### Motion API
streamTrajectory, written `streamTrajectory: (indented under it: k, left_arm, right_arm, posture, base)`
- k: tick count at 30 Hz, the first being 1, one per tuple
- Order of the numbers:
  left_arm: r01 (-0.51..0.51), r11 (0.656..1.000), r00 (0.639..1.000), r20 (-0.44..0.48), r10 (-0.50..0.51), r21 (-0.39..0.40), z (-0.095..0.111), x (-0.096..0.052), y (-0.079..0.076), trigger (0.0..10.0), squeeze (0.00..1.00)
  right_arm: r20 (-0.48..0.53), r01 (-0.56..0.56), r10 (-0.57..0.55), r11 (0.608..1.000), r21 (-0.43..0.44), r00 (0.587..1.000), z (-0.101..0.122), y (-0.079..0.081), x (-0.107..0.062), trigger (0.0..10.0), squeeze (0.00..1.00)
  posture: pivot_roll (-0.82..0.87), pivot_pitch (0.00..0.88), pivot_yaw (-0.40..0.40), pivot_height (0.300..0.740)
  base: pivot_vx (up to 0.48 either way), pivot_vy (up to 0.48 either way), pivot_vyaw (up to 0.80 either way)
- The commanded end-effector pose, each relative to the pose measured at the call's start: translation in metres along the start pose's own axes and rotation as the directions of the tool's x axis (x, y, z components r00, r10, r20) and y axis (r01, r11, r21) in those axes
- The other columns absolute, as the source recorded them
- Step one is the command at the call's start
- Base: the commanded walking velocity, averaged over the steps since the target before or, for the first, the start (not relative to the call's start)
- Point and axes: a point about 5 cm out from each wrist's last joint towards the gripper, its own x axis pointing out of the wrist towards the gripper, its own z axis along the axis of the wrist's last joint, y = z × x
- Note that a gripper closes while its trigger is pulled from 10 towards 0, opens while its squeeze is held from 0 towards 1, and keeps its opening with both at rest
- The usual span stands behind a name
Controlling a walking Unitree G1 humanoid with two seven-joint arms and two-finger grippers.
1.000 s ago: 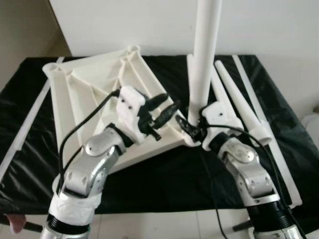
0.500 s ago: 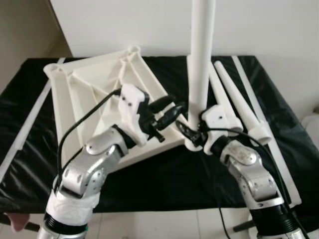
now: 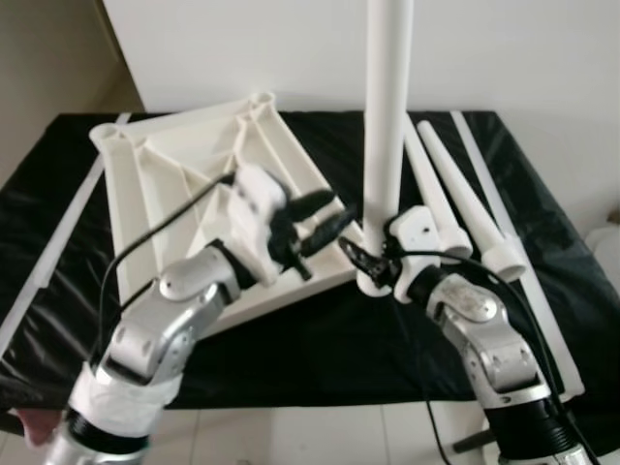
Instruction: Building children table
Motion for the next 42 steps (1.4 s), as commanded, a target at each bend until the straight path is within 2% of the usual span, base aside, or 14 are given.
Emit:
streamTrajectory:
  k: [1, 2, 5, 6, 11, 19, 20, 23, 24, 27, 28, 38, 40, 42]
  left_arm:
    - [0.043, 0.998, 0.999, -0.007, -0.042, 0.053, -0.001, 0.002, -0.005, 10.0, 0.0]
    - [0.023, 0.987, 0.996, -0.085, -0.009, 0.159, -0.013, 0.003, -0.001, 10.0, 0.0]
    - [0.015, 0.982, 0.995, -0.104, 0.004, 0.188, -0.016, 0.002, 0.002, 10.0, 0.0]
    - [0.012, 0.977, 0.993, -0.116, 0.013, 0.213, -0.018, 0.002, 0.004, 10.0, 1.0]
    - [-0.001, 0.979, 0.995, -0.102, 0.022, 0.205, -0.015, -0.001, 0.008, 10.0, 1.0]
    - [-0.067, 0.927, 0.991, -0.082, 0.104, 0.369, -0.015, -0.003, 0.023, 10.0, 1.0]
    - [-0.099, 0.897, 0.985, -0.087, 0.15, 0.431, -0.015, -0.003, 0.029, 10.0, 0.0]
    - [-0.144, 0.856, 0.972, -0.093, 0.218, 0.497, -0.015, -0.003, 0.04, 10.0, 0.0]
    - [-0.181, 0.822, 0.96, -0.082, 0.266, 0.54, -0.014, -0.005, 0.047, 10.0, 0.2]
    - [-0.217, 0.786, 0.949, -0.064, 0.309, 0.579, -0.011, -0.008, 0.055, 10.0, 0.2]
    - [-0.233, 0.784, 0.946, -0.051, 0.319, 0.575, -0.01, -0.008, 0.057, 10.0, 1.0]
    - [-0.304, 0.79, 0.936, 0.011, 0.353, 0.532, -0.006, -0.011, 0.064, 10.0, 1.0]
    - [-0.32, 0.864, 0.935, -0.014, 0.353, 0.389, -0.011, -0.011, 0.064, 10.0, 1.0]
    - [-0.369, 0.899, 0.927, 0.027, 0.374, 0.234, -0.008, -0.009, 0.064, 10.0, 0.99]
  right_arm:
    - [0.003, -0.013, 0.013, 1.0, 0.006, 1.0, 0.0, 0.002, -0.001, 10.0, 0.0]
    - [0.003, -0.007, 0.007, 1.0, 0.007, 1.0, 0.0, 0.001, -0.001, 10.0, 0.0]
    - [0.003, -0.004, 0.004, 1.0, 0.008, 1.0, 0.0, 0.0, -0.001, 10.0, 0.0]
    - [0.004, -0.001, 0.001, 1.0, 0.009, 1.0, 0.0, 0.0, -0.001, 10.0, 0.0]
    - [0.002, 0.006, -0.006, 1.0, 0.017, 1.0, -0.001, -0.001, -0.002, 10.0, 0.0]
    - [-0.004, 0.015, -0.015, 1.0, 0.023, 1.0, -0.003, -0.002, -0.003, 10.0, 0.0]
    - [-0.004, 0.016, -0.016, 1.0, 0.024, 1.0, -0.003, -0.002, -0.004, 10.0, 0.0]
    - [-0.004, 0.02, -0.019, 0.999, 0.025, 1.0, -0.003, -0.003, -0.004, 10.0, 0.0]
    - [-0.003, 0.022, -0.022, 0.999, 0.025, 1.0, -0.003, -0.004, -0.004, 10.0, 0.0]
    - [-0.002, 0.024, -0.024, 0.999, 0.024, 1.0, -0.003, -0.004, -0.004, 10.0, 0.0]
    - [-0.002, 0.025, -0.025, 0.999, 0.023, 1.0, -0.003, -0.004, -0.004, 10.0, 0.0]
    - [-0.002, 0.03, -0.03, 0.999, 0.029, 1.0, -0.004, -0.004, -0.006, 10.0, 0.0]
    - [-0.003, 0.029, -0.029, 0.999, 0.03, 1.0, -0.004, -0.004, -0.006, 10.0, 0.0]
    - [-0.003, 0.029, -0.029, 0.999, 0.03, 1.0, -0.004, -0.004, -0.006, 10.0, 0.0]
  posture:
    - [-0.06, 0.118, 0.028, 0.74]
    - [-0.06, 0.122, 0.03, 0.74]
    - [-0.06, 0.122, 0.03, 0.74]
    - [-0.06, 0.124, 0.031, 0.74]
    - [-0.06, 0.13, 0.038, 0.74]
    - [-0.06, 0.135, 0.044, 0.74]
    - [-0.06, 0.136, 0.044, 0.74]
    - [-0.06, 0.136, 0.045, 0.74]
    - [-0.06, 0.137, 0.046, 0.74]
    - [-0.06, 0.137, 0.046, 0.74]
    - [-0.06, 0.137, 0.048, 0.74]
    - [-0.06, 0.138, 0.051, 0.74]
    - [-0.06, 0.139, 0.052, 0.74]
    - [-0.07, 0.14, 0.052, 0.74]
  base:
    - [0.0, 0.0, 0.0]
    - [0.0, 0.0, 0.0]
    - [0.0, 0.0, 0.0]
    - [0.0, 0.0, 0.0]
    - [0.0, 0.0, 0.0]
    - [0.0, 0.0, 0.0]
    - [0.0, 0.0, 0.0]
    - [0.0, 0.0, 0.0]
    - [0.0, 0.0, 0.0]
    - [0.0, 0.0, 0.0]
    - [0.0, 0.0, 0.0]
    - [0.0, 0.0, 0.0]
    - [0.0, 0.0, 0.0]
    - [0.0, 0.0, 0.0]
